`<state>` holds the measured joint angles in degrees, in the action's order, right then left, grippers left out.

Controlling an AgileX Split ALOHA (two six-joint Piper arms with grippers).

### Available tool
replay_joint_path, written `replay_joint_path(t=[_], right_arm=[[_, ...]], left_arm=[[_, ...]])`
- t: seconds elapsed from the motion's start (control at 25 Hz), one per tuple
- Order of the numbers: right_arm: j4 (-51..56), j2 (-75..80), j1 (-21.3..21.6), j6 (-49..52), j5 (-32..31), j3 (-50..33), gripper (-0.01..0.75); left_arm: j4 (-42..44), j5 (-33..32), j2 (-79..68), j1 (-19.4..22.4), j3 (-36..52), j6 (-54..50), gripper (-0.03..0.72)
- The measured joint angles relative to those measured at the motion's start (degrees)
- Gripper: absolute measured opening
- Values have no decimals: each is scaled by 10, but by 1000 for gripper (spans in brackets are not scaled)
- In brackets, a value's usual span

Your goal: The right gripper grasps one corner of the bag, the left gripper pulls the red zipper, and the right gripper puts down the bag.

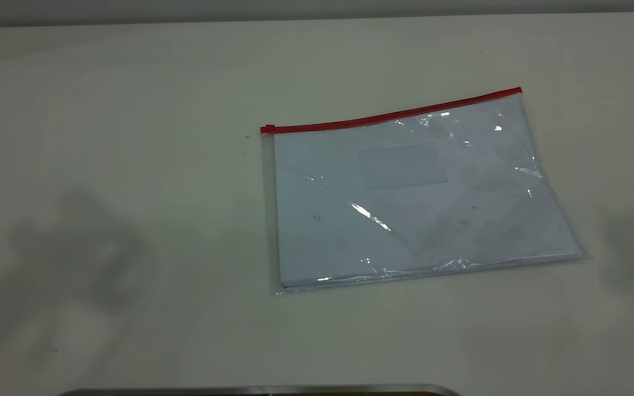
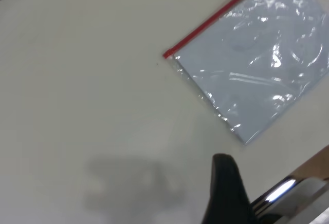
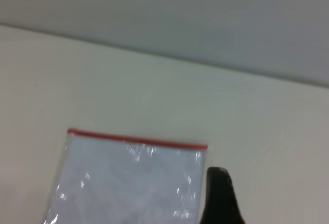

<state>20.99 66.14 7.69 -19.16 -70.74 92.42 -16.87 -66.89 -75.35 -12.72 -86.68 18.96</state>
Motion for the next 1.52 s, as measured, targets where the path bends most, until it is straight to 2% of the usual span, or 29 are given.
replay_joint_path(t=[0.28,0.44,0.6,0.8,1.08,1.28,1.52], right_arm=[[5,-280,0,0,0,-215,564],[5,-433,0,0,0,-332,564],[5,-519,-12,0,0,-415,564],[4,-555,-35,0,0,-477,564],[-7,-597,-38,-7,0,-569,564],[-39,-658,-53,-14,16,-630,564],[-88,-671,-82,15,33,-637,562]], left_arm=[[-2,0,64,0,53,-75,546],[13,0,136,0,142,-85,546],[37,0,242,0,235,-86,546],[39,0,386,0,316,-86,546],[55,0,542,0,391,-95,546],[81,0,589,0,441,-101,546],[130,0,595,0,505,-136,546]])
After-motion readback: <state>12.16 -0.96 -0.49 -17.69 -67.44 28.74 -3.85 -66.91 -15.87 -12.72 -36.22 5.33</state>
